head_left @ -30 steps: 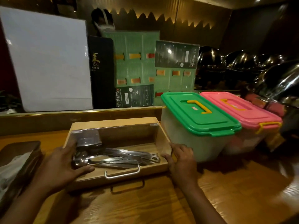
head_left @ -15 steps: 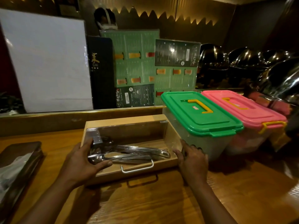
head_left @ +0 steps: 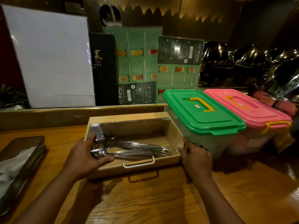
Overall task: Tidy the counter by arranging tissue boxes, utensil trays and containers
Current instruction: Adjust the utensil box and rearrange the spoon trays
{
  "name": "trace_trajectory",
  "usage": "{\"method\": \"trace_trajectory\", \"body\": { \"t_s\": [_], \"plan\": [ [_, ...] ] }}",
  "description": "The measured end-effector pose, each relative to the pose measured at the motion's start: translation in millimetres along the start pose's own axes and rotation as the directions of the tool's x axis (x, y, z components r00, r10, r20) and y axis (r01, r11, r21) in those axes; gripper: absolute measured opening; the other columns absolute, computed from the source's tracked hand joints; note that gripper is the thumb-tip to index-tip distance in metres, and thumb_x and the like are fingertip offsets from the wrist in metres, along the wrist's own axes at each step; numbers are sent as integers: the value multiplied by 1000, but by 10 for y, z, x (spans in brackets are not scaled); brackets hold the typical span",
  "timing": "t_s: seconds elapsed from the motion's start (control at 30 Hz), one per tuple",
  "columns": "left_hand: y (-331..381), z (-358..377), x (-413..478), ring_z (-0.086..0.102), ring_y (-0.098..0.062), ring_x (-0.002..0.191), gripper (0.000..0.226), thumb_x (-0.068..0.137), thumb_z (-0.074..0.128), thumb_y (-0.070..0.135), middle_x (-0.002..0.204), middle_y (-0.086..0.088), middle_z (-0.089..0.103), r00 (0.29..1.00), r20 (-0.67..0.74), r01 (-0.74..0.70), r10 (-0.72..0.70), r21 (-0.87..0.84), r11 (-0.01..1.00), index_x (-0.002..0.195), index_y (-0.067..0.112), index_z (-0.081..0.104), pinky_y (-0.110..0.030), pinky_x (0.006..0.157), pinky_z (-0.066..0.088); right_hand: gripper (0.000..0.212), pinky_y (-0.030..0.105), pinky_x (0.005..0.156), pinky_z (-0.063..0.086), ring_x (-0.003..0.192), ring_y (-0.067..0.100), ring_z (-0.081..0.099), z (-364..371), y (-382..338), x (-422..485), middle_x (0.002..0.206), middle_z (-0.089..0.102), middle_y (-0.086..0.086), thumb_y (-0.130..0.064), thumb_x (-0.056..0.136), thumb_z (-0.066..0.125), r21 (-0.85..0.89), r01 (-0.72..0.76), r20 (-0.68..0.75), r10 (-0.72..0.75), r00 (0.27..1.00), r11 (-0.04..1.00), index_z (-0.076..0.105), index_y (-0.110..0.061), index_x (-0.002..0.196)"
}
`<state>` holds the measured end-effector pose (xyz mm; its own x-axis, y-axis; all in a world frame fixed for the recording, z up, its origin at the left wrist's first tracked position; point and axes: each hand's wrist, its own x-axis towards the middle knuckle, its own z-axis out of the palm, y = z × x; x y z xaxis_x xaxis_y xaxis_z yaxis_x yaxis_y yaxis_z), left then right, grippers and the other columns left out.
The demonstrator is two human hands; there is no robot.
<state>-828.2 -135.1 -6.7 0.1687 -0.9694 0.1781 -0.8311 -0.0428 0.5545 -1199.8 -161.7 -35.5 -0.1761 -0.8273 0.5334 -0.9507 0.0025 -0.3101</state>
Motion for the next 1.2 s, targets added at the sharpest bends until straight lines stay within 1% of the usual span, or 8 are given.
{"method": "trace_trajectory", "body": {
  "t_s": [0.27, 0.5, 0.6, 0.7, 0.8, 0.9, 1.03, 1.2],
  "plan": [
    [28, -21, -4, 48, -34, 131, 119, 58, 89, 59, 147, -13, 47, 999, 17, 35, -35, -27, 999, 158, 28, 31, -42, 94, 49, 46, 45, 76, 53, 83, 32, 68, 25, 28, 8, 91, 77, 9, -43, 87, 70, 36, 20, -2, -20, 1000, 999, 66, -27, 130],
    [-103, -48, 27, 42, -36, 140, 137, 41, 64, 94, 155, -12, 41, 996, 81, 27, -22, -57, 998, 158, 37, 24, -53, 103, 49, 52, 46, 77, 53, 87, 35, 68, -56, -53, -64, 95, 75, 12, -40, 85, 73, 25, 0, 29, -1, 1000, 1000, 61, -26, 134],
    [-133, -93, 18, 45, -32, 138, 132, 48, 74, 84, 154, -8, 42, 992, 113, -47, 61, -119, 992, 159, 40, 17, -44, 103, 49, 51, 47, 78, 54, 88, 34, 66, -132, -264, -210, 98, 73, 12, -30, 89, 68, 90, -36, 9, 36, 999, 995, 56, -22, 138],
    [-218, -209, -15, 36, -26, 145, 125, 64, 88, 54, 162, -3, 33, 978, 126, -145, 167, -170, 975, 160, 35, 11, -37, 107, 39, 30, 44, 79, 57, 92, 24, 67, -131, -769, -511, 103, 72, 4, -21, 90, 66, 332, 35, 21, -45, 999, 943, 67, -19, 120],
    [-577, -494, -1, 24, -25, 152, 123, 67, 83, 61, 168, 3, 20, 967, 152, -178, 202, -158, 971, 160, 40, 6, -47, 117, 33, 16, 39, 73, 56, 86, 10, 62, -79, -1499, -843, 94, 69, -6, -29, 90, 61, 442, 203, 98, -272, 957, 874, 70, -23, 103],
    [-1140, -921, 15, 32, -24, 149, 108, 70, 77, 64, 165, 1, 30, 966, 169, -188, 198, -73, 979, 159, 35, 22, -46, 116, 35, 16, 37, 74, 54, 84, 10, 60, 18, -2316, -1103, 93, 69, -6, -31, 90, 60, 470, 313, 191, -441, 877, 825, 71, -23, 100],
    [-1921, -1375, 13, 50, -27, 134, 86, 71, 85, 52, 146, -6, 55, 985, 64, -157, 159, -40, 987, 144, 22, 53, -45, 109, 44, 26, 37, 78, 55, 90, 10, 60, 220, -3181, -1344, 98, 69, -6, -37, 93, 59, 515, 306, 230, -473, 850, 800, 70, -23, 112],
    [-2471, -1543, -87, 55, -33, 125, 76, 77, 84, 39, 143, -13, 55, 999, 36, -25, 26, -21, 999, 143, 16, 54, -42, 101, 47, 68, 36, 91, 51, 114, 11, 52, 462, -3862, -1694, 128, 51, -8, -66, 87, 56, 515, 211, 411, -455, 790, 831, 38, -39, 147]
  ]
}}
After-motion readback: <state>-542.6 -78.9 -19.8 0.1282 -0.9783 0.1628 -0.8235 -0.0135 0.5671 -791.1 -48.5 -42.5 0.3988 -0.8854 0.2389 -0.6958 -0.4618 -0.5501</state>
